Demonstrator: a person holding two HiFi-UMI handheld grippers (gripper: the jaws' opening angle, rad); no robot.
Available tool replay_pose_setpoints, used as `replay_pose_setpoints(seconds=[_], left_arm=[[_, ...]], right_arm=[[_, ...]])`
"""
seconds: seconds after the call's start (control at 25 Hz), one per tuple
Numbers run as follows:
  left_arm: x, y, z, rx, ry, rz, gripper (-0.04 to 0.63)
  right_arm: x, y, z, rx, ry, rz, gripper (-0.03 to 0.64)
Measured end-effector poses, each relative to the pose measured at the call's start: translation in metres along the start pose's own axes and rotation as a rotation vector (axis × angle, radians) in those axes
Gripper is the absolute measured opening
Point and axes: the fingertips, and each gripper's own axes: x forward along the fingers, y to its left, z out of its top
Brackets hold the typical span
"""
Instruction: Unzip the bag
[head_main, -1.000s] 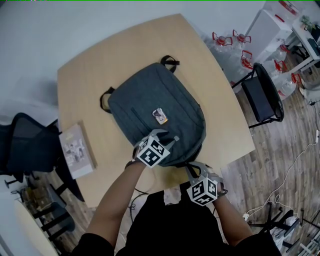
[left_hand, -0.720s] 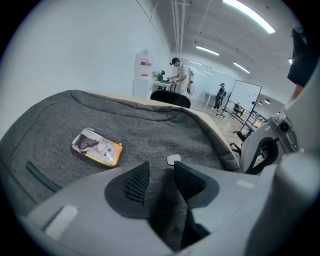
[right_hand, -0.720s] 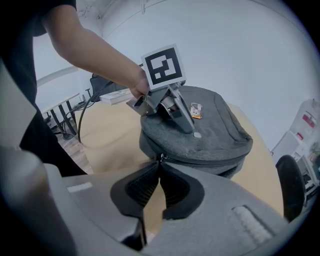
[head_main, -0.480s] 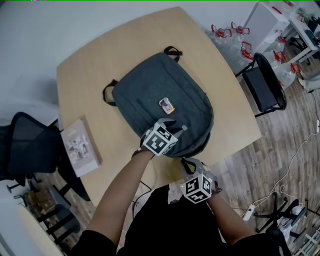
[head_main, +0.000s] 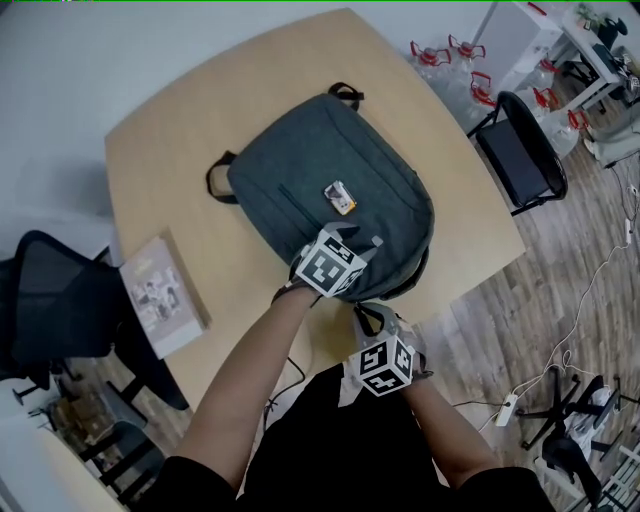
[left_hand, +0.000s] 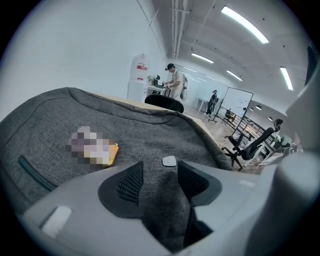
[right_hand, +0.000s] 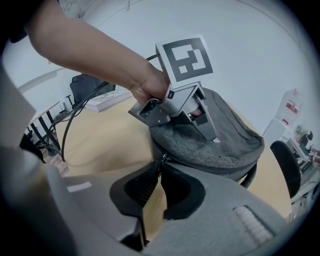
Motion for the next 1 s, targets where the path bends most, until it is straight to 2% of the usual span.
replay_pose_setpoints(seconds=[0.24,0.28,0.36,0.44,0.56,0.64,0.8,1.0], left_arm=[[-0.001,-0.001,0.004,-0.013,-0.042,-0.040,0.256],[-0.004,-0.003,0.008,-0.021,-0.062,-0.056,0.265],[-0.014,-0.007,0.015,-0.024,-0.106,-0.083,0.290],[-0.030,-0.010,0.025,-0.006,-0.157,-0.075,0.287],[-0.066,-0.013,0.037,-0.001,-0.256,-0.010,0.218],[-0.093,-0.018,0.037,-0.009,-0.321,0.062,0.161],[-0.142,-0.029,0.025,-0.050,-0.422,0.228,0.016],[-0.174,-0.058,0.001,-0.162,-0.491,0.319,0.015]], right_arm=[[0.004,-0.010,-0.003,0.043,-0.026,-0.051,0.023],[0.001,-0.011,-0.003,0.056,-0.035,-0.063,0.032],[-0.010,-0.016,-0.003,0.095,-0.059,-0.087,0.093],[-0.028,-0.025,-0.002,0.143,-0.093,-0.109,0.095],[-0.061,-0.044,0.004,0.190,-0.172,-0.132,0.094],[-0.083,-0.056,0.008,0.210,-0.233,-0.141,0.089],[-0.119,-0.084,0.021,0.193,-0.314,-0.163,0.004],[-0.146,-0.102,0.046,0.171,-0.403,-0.119,0.003]])
